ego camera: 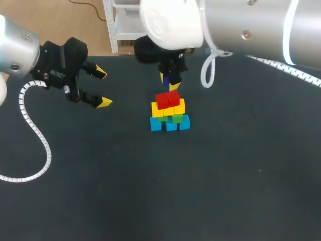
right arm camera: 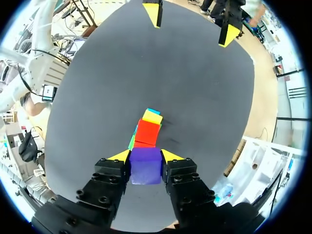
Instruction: Place the blue cubes, place green cubes on the blue cubes, place the yellow cubes on the green cubes, then place the red cubes on the yellow cubes, and place purple cube on the red cubes.
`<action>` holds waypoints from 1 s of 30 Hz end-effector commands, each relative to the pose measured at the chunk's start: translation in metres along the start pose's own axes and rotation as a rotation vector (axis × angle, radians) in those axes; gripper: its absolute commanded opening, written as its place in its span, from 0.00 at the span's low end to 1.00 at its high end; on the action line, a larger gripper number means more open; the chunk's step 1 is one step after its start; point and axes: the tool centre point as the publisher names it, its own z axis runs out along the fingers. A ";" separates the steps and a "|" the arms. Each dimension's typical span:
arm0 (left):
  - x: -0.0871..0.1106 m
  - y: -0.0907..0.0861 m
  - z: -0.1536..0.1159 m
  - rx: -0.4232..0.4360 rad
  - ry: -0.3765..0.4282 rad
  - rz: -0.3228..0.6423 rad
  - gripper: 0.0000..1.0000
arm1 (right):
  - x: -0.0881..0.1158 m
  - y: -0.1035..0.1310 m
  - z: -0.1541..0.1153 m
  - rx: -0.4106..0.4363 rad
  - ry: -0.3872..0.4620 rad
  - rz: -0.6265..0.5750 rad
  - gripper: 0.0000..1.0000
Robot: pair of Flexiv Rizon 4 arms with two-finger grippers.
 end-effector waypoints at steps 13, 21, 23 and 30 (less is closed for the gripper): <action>0.002 -0.001 0.000 -0.002 -0.008 0.004 1.00 | 0.002 -0.021 0.010 -0.021 -0.015 0.026 0.00; 0.002 -0.001 0.000 -0.002 -0.008 0.004 1.00 | 0.002 -0.030 0.017 -0.026 -0.028 0.015 0.00; 0.002 -0.001 0.000 -0.002 -0.008 0.004 1.00 | 0.001 -0.032 0.017 -0.027 -0.028 0.012 0.00; 0.002 -0.001 0.000 -0.002 -0.008 0.004 1.00 | 0.002 -0.038 0.022 -0.036 -0.035 0.003 0.00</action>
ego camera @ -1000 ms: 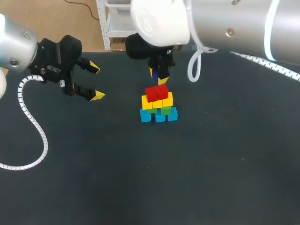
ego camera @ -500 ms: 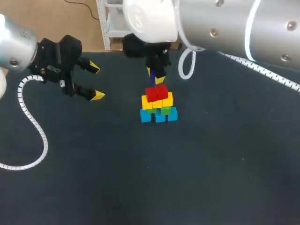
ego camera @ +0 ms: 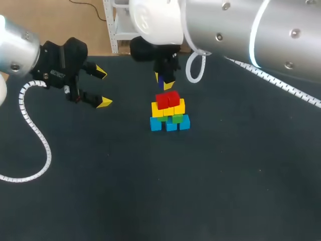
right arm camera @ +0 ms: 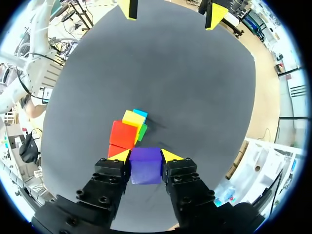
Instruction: Place the blue cubes, place green cubes on the blue cubes, place the yellow cubes on the green cubes, then place the red cubes on the yellow cubes, and place purple cube on the red cubes.
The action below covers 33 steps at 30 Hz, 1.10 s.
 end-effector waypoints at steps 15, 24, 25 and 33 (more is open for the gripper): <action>0.002 -0.001 0.000 -0.002 -0.008 0.004 1.00 | 0.002 -0.006 0.000 -0.032 0.000 0.005 0.00; 0.002 -0.001 0.000 -0.002 -0.008 0.004 1.00 | 0.001 -0.001 0.000 -0.029 0.013 0.021 0.00; 0.002 -0.001 0.000 -0.002 -0.008 0.004 1.00 | 0.000 -0.001 0.001 -0.031 0.011 0.020 0.00; 0.002 -0.001 0.000 -0.002 -0.008 0.004 1.00 | 0.000 -0.002 0.007 -0.045 0.004 0.022 0.00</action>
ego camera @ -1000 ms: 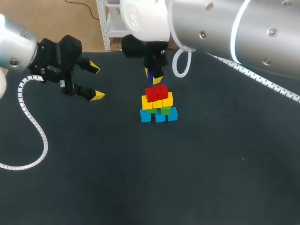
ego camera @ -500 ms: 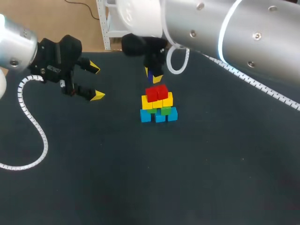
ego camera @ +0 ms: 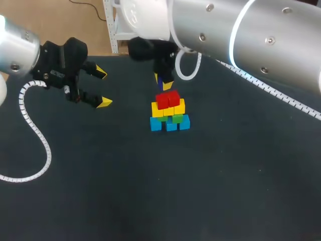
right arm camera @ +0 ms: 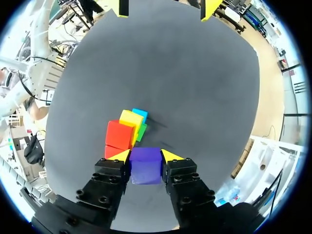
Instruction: Place the blue cubes, place green cubes on the blue cubes, place the yellow cubes on the green cubes, then place the red cubes on the yellow cubes, and place purple cube on the red cubes.
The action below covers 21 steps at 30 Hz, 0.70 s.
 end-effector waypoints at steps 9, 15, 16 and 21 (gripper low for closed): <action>0.002 -0.001 0.000 -0.002 -0.008 0.004 1.00 | -0.004 0.004 0.003 0.001 0.006 0.007 0.00; 0.002 -0.001 0.000 -0.002 -0.008 0.004 1.00 | -0.006 0.006 0.005 -0.003 0.015 0.014 0.00; 0.002 -0.001 0.000 -0.002 -0.008 0.004 1.00 | -0.005 0.007 0.005 0.000 0.017 0.017 0.00; 0.002 -0.001 0.000 -0.002 -0.008 0.004 1.00 | 0.003 0.008 -0.005 0.044 0.047 0.046 0.00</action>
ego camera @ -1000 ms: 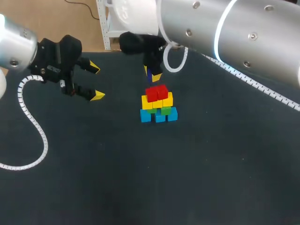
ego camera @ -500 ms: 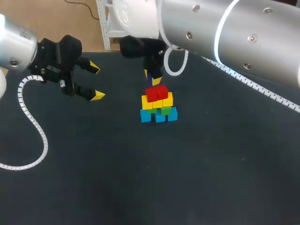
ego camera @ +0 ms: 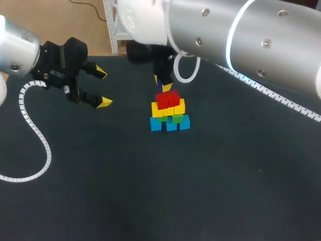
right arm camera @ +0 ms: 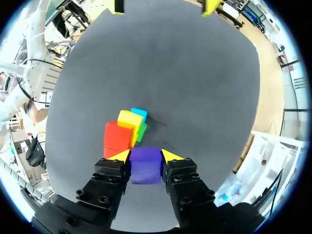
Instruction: Place the blue cubes, place green cubes on the blue cubes, place the yellow cubes on the green cubes, then place the red cubes on the yellow cubes, and place purple cube on the red cubes.
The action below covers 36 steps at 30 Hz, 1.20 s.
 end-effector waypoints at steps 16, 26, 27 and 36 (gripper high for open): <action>0.002 -0.001 0.000 -0.002 -0.008 0.004 1.00 | -0.005 0.044 -0.031 0.084 0.006 0.051 0.00; 0.002 -0.001 0.000 -0.002 -0.008 0.004 1.00 | -0.010 0.052 -0.023 0.073 -0.010 0.058 0.00; 0.002 -0.001 0.000 -0.002 -0.008 0.004 1.00 | -0.010 0.053 -0.022 0.068 -0.009 0.059 0.00; 0.002 -0.001 0.000 -0.002 -0.008 0.004 1.00 | -0.014 0.064 -0.016 0.038 -0.010 0.059 0.00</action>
